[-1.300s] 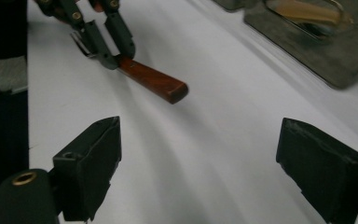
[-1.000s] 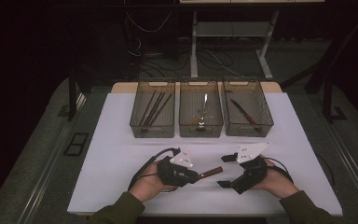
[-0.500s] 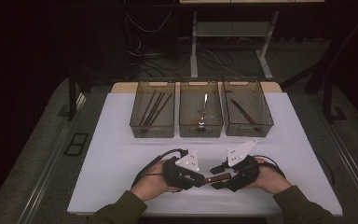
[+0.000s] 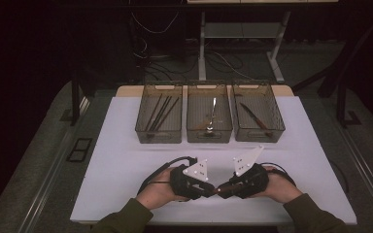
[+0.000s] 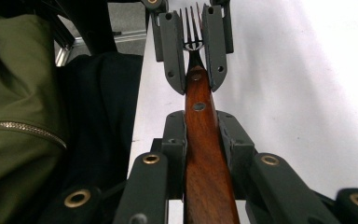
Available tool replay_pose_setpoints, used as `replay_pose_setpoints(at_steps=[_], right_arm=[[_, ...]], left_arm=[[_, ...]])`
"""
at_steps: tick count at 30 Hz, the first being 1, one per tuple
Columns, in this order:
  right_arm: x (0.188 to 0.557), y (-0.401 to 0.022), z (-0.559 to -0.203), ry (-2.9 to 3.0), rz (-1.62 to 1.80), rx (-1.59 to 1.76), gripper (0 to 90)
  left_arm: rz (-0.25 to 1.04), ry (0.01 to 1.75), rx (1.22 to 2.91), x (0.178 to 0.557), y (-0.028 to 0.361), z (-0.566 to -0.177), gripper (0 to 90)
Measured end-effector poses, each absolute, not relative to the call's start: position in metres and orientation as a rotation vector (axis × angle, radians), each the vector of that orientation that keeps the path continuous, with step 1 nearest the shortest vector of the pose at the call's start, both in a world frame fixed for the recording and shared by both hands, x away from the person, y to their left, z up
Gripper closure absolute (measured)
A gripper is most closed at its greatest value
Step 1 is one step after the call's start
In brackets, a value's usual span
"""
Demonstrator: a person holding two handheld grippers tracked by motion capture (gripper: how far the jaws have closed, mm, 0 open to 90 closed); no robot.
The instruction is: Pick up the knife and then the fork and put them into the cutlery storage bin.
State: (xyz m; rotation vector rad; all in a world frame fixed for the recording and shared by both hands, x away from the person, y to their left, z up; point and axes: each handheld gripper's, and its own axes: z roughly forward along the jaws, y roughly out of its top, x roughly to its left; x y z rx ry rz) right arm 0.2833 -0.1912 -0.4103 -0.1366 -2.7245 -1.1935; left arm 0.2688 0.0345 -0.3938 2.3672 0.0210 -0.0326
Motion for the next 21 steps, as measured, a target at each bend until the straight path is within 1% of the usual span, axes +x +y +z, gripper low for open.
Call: replay_pose_setpoints(at_steps=[9, 10, 12, 14, 15, 17, 21], right_arm=[[0.283, -0.192, -0.408, -2.691, -1.188, -0.199, 76.0], [0.284, -0.193, -0.409, -2.695, -1.19, -0.194, 76.0], [0.286, -0.195, -0.409, -2.703, -1.194, -0.21, 76.0], [0.286, -0.197, -0.409, -2.684, -1.204, -0.247, 75.9], [0.287, -0.198, -0.409, -2.692, -1.205, -0.253, 75.9], [0.289, -0.202, -0.41, -2.706, -1.214, -0.263, 75.9], [0.292, -0.211, -0.409, -2.706, -1.234, -0.335, 75.9]], left_arm=[[-0.038, 0.029, 2.327, 0.27, 0.037, -0.395, 75.6], [-0.037, 0.043, 2.313, 0.271, 0.038, -0.395, 70.1], [-0.029, 0.074, 2.296, 0.271, 0.042, -0.394, 65.0], [-0.012, 0.107, 2.27, 0.272, 0.048, -0.393, 56.8], [-0.002, 0.129, 2.259, 0.273, 0.052, -0.393, 55.6], [0.017, 0.175, 2.232, 0.274, 0.062, -0.394, 48.6], [0.082, 0.279, 2.178, 0.275, 0.088, -0.4, 38.6]])
